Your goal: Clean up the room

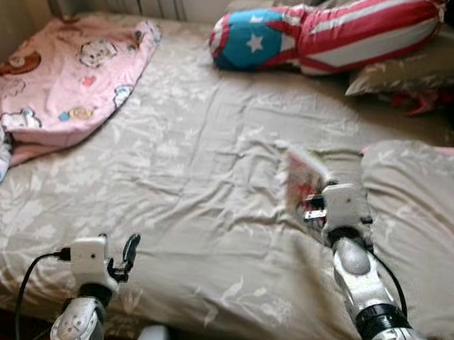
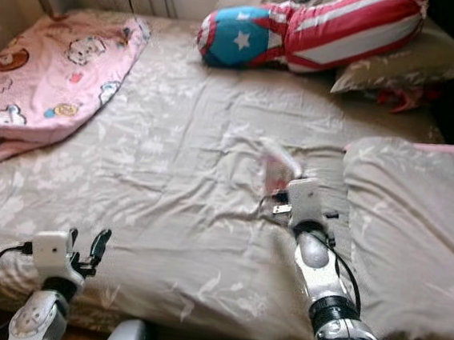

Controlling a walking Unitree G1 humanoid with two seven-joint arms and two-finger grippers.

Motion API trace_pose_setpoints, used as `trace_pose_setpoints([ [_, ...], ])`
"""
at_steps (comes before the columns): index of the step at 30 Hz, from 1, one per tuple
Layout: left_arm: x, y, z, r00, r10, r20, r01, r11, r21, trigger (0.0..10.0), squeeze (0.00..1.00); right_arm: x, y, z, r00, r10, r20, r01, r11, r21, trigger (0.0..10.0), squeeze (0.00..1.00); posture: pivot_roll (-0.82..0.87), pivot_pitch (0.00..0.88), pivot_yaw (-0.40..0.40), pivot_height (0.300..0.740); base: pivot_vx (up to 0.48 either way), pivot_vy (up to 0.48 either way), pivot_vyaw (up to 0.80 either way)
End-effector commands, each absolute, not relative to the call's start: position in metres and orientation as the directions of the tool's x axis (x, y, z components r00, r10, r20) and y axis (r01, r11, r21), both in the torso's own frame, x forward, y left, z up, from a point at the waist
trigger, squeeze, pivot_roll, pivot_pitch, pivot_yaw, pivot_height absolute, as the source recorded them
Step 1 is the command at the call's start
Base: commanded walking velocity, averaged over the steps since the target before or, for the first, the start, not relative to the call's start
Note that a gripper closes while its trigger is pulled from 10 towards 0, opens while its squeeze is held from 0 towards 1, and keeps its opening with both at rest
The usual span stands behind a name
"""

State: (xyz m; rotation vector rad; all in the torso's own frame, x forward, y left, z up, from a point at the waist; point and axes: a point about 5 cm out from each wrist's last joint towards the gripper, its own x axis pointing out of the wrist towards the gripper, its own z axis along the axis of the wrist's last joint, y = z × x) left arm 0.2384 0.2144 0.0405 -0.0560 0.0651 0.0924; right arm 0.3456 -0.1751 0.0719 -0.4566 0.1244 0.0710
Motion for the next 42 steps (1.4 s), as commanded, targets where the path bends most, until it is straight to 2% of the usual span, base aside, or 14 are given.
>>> trace_pose_setpoints([
  [1, 0.233, 0.218, 0.038, 0.991, 0.096, -0.088, -0.100, 0.994, -0.042, 10.0, 0.00, 0.343, -0.174, 0.066, 0.983, 0.059, -0.176, -0.139, 0.862, -0.487, 10.0, 0.00, 0.03, 0.198, 0.018, 0.647, 0.000, 0.000, 0.00],
  [3, 0.228, 0.219, 0.037, 0.990, 0.101, -0.096, -0.104, 0.994, -0.034, 10.0, 0.00, 0.337, -0.179, 0.052, 0.966, 0.045, -0.253, -0.180, 0.820, -0.544, 10.0, 0.00, 0.05, 0.207, 0.013, 0.647, 0.000, 0.000, 0.00],
  [8, 0.223, 0.225, 0.043, 0.988, 0.127, -0.089, -0.130, 0.991, -0.027, 10.0, 0.00, 0.343, -0.195, 0.066, 0.986, -0.058, -0.159, -0.049, 0.798, -0.601, 10.0, 0.00, 0.06, 0.214, 0.006, 0.647, 0.000, 0.000, 0.00],
  [11, 0.223, 0.225, 0.042, 0.988, 0.127, -0.092, -0.130, 0.991, -0.026, 10.0, 0.00, 0.345, -0.195, 0.069, 0.990, -0.049, -0.131, -0.048, 0.762, -0.645, 10.0, 0.00, 0.05, 0.217, 0.006, 0.647, 0.000, 0.000, 0.00],
  [13, 0.224, 0.222, 0.042, 0.988, 0.122, -0.095, -0.125, 0.992, -0.027, 10.0, 0.00, 0.344, -0.182, 0.066, 0.991, 0.047, -0.127, -0.126, 0.658, -0.742, 10.0, 0.00, 0.05, 0.225, 0.003, 0.647, 0.000, 0.000, 0.00],
  [15, 0.225, 0.221, 0.043, 0.988, 0.120, -0.093, -0.123, 0.992, -0.026, 10.0, 0.00, 0.343, -0.178, 0.066, 0.992, 0.065, -0.107, -0.123, 0.643, -0.756, 10.0, 0.00, 0.05, 0.228, 0.002, 0.647, 0.000, 0.000, 0.00],
  [18, 0.224, 0.220, 0.044, 0.988, 0.120, -0.096, -0.123, 0.992, -0.027, 10.0, 0.00, 0.340, -0.175, 0.061, 0.991, 0.057, -0.119, -0.126, 0.670, -0.732, 10.0, 0.00, 0.05, 0.222, 0.001, 0.647, 0.000, 0.000, 0.00],
  [21, 0.224, 0.220, 0.044, 0.988, 0.123, -0.095, -0.126, 0.992, -0.026, 10.0, 0.00, 0.329, -0.163, 0.044, 0.968, 0.126, -0.217, -0.240, 0.721, -0.650, 10.0, 0.00, 0.05, 0.219, 0.003, 0.647, 0.000, 0.000, 0.00],
  [26, 0.224, 0.220, 0.043, 0.988, 0.119, -0.102, -0.122, 0.992, -0.025, 10.0, 0.00, 0.317, -0.152, 0.029, 0.933, 0.211, -0.291, -0.350, 0.722, -0.598, 10.0, 0.00, 0.04, 0.218, 0.004, 0.647, 0.000, 0.000, 0.00],
  [34, 0.224, 0.216, 0.042, 0.989, 0.106, -0.105, -0.109, 0.994, -0.022, 10.0, 0.00, 0.316, -0.154, 0.024, 0.929, 0.168, -0.330, -0.313, 0.833, -0.456, 10.0, 0.00, 0.04, 0.214, 0.005, 0.647, 0.000, 0.000, 0.00],
  [42, 0.224, 0.217, 0.043, 0.988, 0.109, -0.105, -0.111, 0.994, -0.017, 10.0, 0.00, 0.319, -0.152, 0.028, 0.925, 0.183, -0.331, -0.324, 0.835, -0.444, 10.0, 0.00, 0.05, 0.218, 0.004, 0.647, 0.000, 0.000, 0.00],
])
